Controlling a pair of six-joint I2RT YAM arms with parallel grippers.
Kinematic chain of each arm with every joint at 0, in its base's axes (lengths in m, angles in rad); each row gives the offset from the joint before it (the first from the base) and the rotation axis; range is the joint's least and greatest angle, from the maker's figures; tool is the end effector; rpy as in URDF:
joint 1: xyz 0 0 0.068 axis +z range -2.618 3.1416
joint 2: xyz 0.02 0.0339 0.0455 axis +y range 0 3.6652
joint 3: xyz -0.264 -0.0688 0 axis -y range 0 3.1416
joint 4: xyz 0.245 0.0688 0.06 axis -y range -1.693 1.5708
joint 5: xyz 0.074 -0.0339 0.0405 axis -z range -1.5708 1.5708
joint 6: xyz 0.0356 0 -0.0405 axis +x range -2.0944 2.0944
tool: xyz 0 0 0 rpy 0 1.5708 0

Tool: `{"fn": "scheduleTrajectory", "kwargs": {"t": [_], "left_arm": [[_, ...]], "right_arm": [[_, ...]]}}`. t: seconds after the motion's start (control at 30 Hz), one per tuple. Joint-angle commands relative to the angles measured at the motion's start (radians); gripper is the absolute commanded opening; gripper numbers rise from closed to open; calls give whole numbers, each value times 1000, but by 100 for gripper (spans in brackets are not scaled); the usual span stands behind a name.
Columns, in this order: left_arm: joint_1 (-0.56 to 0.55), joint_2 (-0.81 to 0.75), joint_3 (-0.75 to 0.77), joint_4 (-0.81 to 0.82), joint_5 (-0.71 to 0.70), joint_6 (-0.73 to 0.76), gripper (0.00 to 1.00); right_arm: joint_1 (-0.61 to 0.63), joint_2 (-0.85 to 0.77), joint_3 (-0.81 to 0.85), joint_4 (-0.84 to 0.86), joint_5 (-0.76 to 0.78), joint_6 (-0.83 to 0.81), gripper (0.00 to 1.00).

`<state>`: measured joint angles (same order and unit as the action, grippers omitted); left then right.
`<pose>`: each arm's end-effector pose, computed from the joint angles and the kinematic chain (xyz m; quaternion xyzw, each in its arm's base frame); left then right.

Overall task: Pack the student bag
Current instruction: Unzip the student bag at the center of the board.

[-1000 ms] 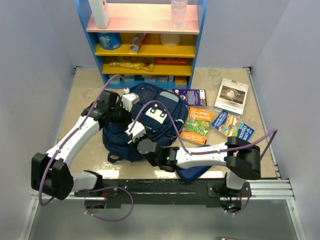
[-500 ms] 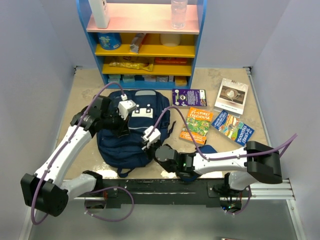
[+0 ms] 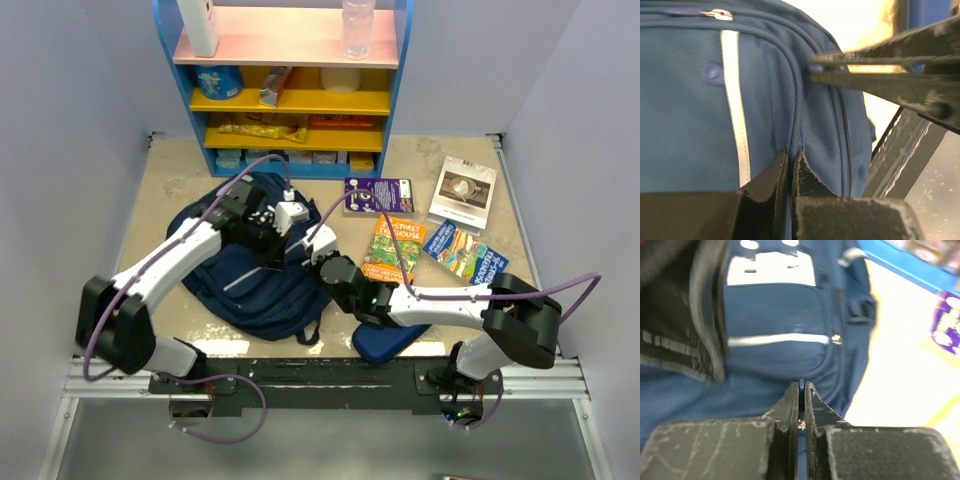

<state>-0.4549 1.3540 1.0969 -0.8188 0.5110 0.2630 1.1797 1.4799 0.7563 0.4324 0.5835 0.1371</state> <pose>0.2307 -0.1322 0.2746 0.3875 0.8565 -0.2666 0.2124 0.1396 0.2872 0.2294 -0.2337 0.7518 0.1673 0.5935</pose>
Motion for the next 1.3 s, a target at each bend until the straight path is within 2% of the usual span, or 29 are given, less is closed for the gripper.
{"fn": "scheduleTrajectory", "kwargs": {"t": [0.0, 0.1, 0.27, 0.37, 0.63, 0.93, 1.27], "left_arm": [[-22, 129, 89, 170, 106, -48, 0], [-15, 165, 93, 216, 92, -71, 0], [13, 134, 77, 306, 78, -116, 0], [16, 126, 69, 349, 99, -143, 0], [2, 181, 118, 389, 118, -225, 0], [4, 191, 147, 432, 130, -294, 0], [4, 163, 158, 444, 196, -326, 0]], "right_arm": [[-43, -9, 11, 46, -37, -62, 0], [-43, -3, 18, 55, -71, -62, 0], [-34, 0, -18, 88, -125, -16, 0], [1, 0, -32, 117, -111, -16, 0], [103, 22, 74, 123, -66, -57, 0], [189, 187, 170, 154, -126, -37, 0], [210, 379, 363, 233, -183, -131, 0]]}}
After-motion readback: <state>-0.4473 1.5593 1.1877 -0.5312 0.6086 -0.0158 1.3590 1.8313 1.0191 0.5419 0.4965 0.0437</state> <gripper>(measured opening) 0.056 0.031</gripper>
